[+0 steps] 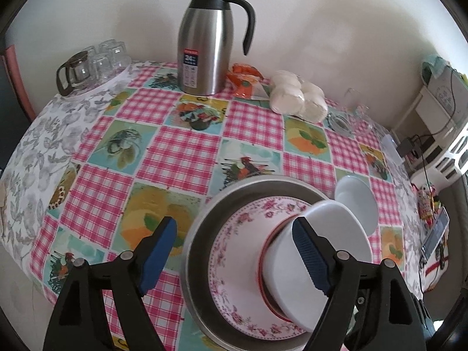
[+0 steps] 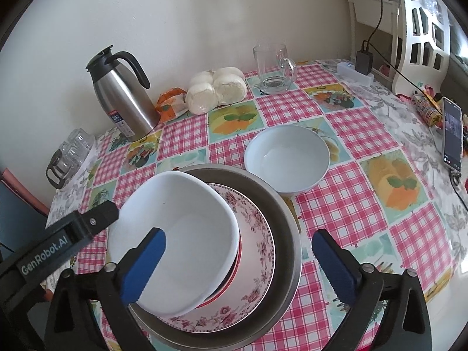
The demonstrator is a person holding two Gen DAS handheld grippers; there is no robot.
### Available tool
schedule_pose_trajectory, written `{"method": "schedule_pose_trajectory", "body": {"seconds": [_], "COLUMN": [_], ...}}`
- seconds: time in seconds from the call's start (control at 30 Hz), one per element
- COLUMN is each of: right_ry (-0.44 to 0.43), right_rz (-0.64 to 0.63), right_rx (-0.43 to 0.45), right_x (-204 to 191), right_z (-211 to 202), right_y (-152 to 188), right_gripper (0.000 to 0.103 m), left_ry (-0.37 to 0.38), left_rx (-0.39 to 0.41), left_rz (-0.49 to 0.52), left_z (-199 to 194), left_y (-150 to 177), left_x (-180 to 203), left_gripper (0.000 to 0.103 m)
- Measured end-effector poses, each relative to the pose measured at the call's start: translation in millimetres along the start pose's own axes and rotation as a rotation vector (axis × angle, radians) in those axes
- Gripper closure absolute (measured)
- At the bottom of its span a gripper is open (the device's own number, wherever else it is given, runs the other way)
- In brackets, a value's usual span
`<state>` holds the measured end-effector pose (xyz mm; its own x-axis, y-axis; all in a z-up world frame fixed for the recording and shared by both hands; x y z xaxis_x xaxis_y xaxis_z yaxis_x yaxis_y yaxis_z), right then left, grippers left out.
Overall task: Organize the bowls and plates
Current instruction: 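Lower the square bowl into the red-rimmed bowl and open both grippers, then move both tools toward the plain white round bowl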
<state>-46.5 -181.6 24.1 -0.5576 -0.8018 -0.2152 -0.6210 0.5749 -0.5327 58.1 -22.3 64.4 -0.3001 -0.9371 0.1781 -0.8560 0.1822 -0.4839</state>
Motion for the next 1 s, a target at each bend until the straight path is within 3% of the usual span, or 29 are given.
{"method": "schedule_pose_trajectory", "body": {"seconds": [0.27, 0.33, 1.0], "right_ry": [0.001, 0.001, 0.017], "right_rz": [-0.004, -0.009, -0.008], "right_rx": [0.000, 0.001, -0.006], "right_x": [0.3, 0.0, 1.9], "right_z": [1.0, 1.4, 2.9], "right_y": [0.3, 0.5, 0.6], "right_gripper": [0.000, 0.000, 0.000], "left_ry": [-0.058, -0.077, -0.093], "left_rx": [0.009, 0.016, 0.020], "left_rz": [-0.015, -0.015, -0.001], "left_z": [3.2, 3.3, 2.5], "left_y": [-0.9, -0.8, 0.0], "left_x": [-8.7, -10.2, -10.2], "left_gripper": [0.019, 0.002, 0.002]}}
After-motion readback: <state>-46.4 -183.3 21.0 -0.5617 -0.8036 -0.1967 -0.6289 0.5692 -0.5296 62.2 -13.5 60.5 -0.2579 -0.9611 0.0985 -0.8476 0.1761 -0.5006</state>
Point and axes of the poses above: each gripper's, at about its wrist camera, not at the fingertips, and z roughly the way its jaws point, x to its right, y to its underside, the point moved 2 cm from there along z, roughly the way its jaws point, and after that the axes turned 1 degree about -x, right-handed, at the moved point
